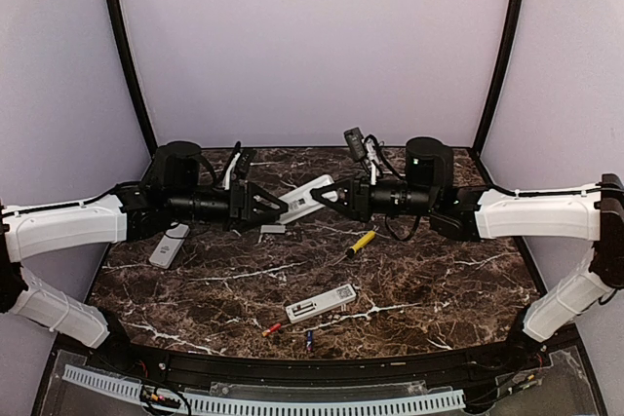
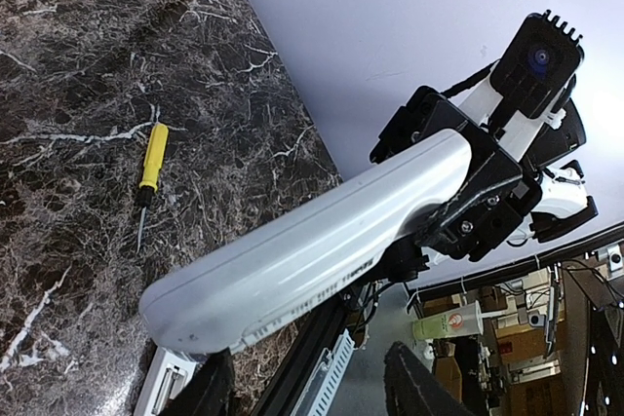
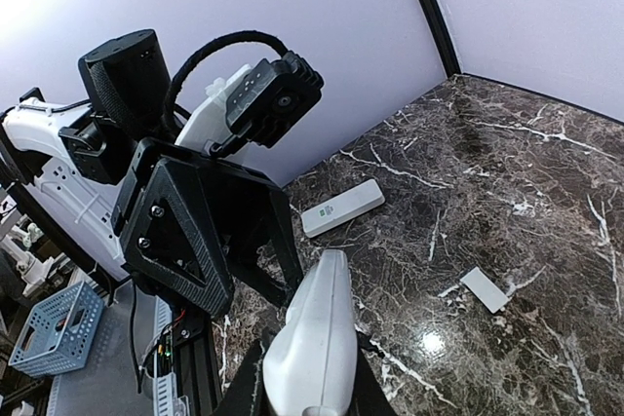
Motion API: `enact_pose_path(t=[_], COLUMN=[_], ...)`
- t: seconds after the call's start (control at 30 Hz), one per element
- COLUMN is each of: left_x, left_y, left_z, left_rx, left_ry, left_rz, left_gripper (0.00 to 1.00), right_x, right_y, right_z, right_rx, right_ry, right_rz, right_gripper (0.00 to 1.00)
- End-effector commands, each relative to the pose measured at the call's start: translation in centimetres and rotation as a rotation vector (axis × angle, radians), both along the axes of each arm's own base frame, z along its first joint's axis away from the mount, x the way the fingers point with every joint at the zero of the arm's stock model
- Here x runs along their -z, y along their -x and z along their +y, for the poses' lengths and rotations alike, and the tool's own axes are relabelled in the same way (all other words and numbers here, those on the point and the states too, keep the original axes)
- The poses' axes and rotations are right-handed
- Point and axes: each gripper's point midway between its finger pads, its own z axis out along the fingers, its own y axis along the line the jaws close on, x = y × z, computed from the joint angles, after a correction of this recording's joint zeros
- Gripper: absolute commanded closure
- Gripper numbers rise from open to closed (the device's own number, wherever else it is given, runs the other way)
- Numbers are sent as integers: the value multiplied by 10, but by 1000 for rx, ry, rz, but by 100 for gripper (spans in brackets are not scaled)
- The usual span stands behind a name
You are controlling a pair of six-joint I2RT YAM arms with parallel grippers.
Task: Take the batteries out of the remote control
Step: Remove the battery cover from the remote control.
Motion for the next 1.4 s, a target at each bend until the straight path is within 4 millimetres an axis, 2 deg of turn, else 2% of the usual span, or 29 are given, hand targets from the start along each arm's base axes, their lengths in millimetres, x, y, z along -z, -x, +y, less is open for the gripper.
enact_pose_path(t=[0.0,0.5,0.7,1.0,1.17,1.27,1.37], left_x=[-4,-9,-13,-8,-7,-5,-12], left_y=[3,8,10,10,5,1,-1], left_z=[-4,-6,-7,-4,7,14,11], left_rx=[41,78,94,88,59,57,56], left_ry=[29,50,55,21,-85,-104,-54], left_rz=[-50,-84,-97,-99,-162,-145,-134], left_gripper=[49,50,51,51,38,36,36], right_x=[-16,-8,5,9,10,8,2], right_y=[14,10,-4,-17,-23,-24,-23], right_z=[9,11,13,7,-2,-10,-15], right_rx=[-85,-71,-11,74,84,81,78], right_ry=[-63,-46,1,17,3,-22,-51], right_rz=[-30,-16,15,36,59,67,60], right_gripper=[100,100,100,100,100,100,100])
